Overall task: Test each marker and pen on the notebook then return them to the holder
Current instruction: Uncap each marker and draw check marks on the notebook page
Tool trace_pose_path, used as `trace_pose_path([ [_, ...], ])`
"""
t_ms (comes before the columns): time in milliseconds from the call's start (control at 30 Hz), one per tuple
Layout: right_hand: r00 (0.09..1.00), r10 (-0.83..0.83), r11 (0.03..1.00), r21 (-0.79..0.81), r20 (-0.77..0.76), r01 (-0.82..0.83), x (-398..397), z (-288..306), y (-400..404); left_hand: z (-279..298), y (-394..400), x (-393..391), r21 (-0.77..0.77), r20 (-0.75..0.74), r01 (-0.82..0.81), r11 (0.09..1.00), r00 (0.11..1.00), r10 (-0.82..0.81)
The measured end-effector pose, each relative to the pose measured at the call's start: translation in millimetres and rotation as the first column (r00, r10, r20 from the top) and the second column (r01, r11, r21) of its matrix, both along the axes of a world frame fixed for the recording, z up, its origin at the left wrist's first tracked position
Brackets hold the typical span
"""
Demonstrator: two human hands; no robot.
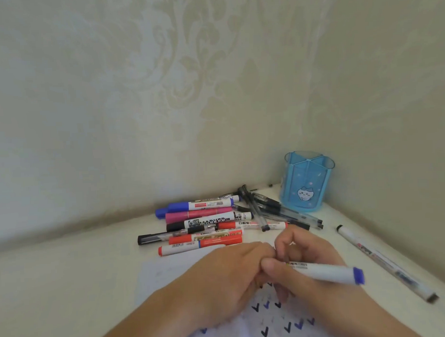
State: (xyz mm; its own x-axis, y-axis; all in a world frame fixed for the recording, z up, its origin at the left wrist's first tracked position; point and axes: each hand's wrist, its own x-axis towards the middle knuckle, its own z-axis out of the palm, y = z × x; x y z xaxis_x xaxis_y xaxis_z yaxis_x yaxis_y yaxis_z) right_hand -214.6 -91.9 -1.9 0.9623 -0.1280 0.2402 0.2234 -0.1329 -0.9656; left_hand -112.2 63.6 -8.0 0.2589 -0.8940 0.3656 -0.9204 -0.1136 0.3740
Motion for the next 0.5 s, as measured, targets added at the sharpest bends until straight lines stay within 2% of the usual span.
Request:
trace_pose_path([
  [200, 0.991, 0.137, 0.99, 0.032, 0.002, -0.137, -6.3, -5.6, -8.0, 0.5, -0.1, -5.0, 0.016, 0.041, 0.082, 0.997, 0.996, -0.082],
  [500, 0.997, 0.074, 0.997, -0.031, 0.035, -0.073, -9.7, -3.2, -7.3, -4.1, -2.6, -5.3, -0.036, -0.088, 0.095, 0.995, 0.991, -0.098],
])
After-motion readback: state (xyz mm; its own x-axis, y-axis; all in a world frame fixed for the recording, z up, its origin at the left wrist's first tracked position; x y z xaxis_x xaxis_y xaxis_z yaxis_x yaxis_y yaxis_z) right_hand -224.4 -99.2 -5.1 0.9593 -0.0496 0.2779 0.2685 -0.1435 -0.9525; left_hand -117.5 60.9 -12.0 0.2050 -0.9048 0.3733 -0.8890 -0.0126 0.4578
